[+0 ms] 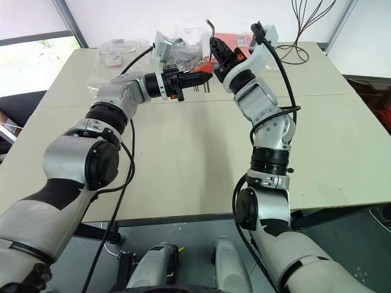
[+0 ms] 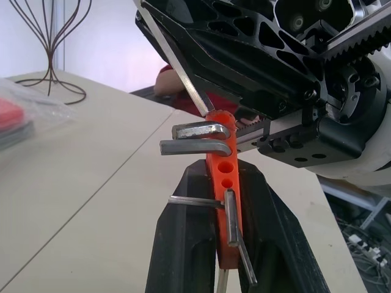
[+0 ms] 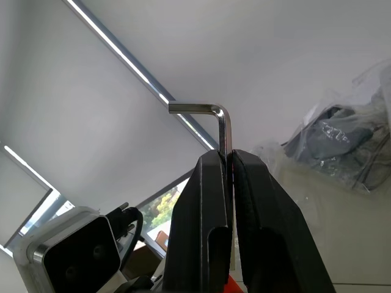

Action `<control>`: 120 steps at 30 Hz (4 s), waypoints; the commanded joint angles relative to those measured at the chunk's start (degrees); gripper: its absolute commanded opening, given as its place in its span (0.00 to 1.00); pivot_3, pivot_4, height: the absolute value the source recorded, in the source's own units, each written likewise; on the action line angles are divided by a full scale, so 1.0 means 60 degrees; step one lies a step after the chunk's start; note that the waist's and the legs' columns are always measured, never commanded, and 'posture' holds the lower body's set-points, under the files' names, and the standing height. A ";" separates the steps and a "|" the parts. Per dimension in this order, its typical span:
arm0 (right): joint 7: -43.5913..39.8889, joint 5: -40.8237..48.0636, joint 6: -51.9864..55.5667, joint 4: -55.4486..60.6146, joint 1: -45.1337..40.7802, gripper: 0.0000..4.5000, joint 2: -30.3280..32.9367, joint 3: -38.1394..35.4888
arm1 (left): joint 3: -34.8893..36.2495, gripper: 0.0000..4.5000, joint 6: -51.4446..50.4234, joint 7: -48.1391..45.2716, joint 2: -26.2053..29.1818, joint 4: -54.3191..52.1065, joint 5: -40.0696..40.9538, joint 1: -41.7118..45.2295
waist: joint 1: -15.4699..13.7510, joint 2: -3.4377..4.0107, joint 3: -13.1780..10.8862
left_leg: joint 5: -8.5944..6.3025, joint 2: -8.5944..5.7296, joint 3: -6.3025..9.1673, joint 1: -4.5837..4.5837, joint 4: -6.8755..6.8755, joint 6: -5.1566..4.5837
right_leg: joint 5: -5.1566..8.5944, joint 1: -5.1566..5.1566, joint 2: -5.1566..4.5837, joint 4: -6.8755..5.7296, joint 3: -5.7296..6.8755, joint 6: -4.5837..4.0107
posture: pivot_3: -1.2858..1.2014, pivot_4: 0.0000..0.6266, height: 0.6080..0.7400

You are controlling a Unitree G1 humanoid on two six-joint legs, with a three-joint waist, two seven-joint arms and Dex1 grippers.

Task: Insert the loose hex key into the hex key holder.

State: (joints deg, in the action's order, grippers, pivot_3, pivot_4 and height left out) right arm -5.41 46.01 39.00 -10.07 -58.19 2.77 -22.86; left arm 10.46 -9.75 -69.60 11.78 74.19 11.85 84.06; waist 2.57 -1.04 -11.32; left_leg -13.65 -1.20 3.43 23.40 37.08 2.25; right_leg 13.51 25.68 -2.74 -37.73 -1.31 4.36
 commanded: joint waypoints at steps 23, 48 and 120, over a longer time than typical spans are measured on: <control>0.0019 0.0622 -0.0036 0.0775 0.0063 0.01 -0.0016 0.0195 | 0.0163 0.00 0.0424 0.0382 0.0023 -0.0082 -0.0175 0.0365 | -0.0003 0.0000 0.0000 | 0.0000 0.0000 0.0000 -0.0001 0.0006 0.0000 | 0.0000 0.0000 0.0000 -0.0007 0.0000 0.0000 | 0.52 0.24 1.00; -0.0045 0.0514 -0.0333 0.0397 0.0241 0.01 0.0153 0.0213 | 0.0272 0.00 0.0205 -0.0110 0.0164 -0.0153 -0.0020 0.0328 | -0.0001 0.0000 0.0000 | 0.0000 0.0000 0.0000 -0.0003 0.0012 0.0000 | 0.0000 0.0000 0.0000 -0.0021 0.0000 0.0000 | 0.52 0.24 1.00; -0.1900 0.0070 -0.0750 0.0304 0.0330 0.01 0.0947 0.0961 | -0.0259 0.00 -0.1514 -0.1764 0.0615 -0.0281 -0.0311 -0.0055 | 0.0003 0.0000 0.0000 | 0.0000 -0.0001 0.0003 -0.0008 0.0023 0.0000 | 0.0000 0.0000 0.0006 -0.0038 -0.0001 0.0000 | 0.52 0.24 1.00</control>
State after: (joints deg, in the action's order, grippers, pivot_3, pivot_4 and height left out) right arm -16.16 46.18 35.68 -9.85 -54.47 8.05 -16.65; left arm 7.80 -18.60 -80.99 14.80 74.04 9.17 82.88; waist 2.58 -1.04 -11.31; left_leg -13.65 -1.20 3.45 23.35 37.22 2.25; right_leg 13.51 25.68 -2.70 -37.96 -1.32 4.36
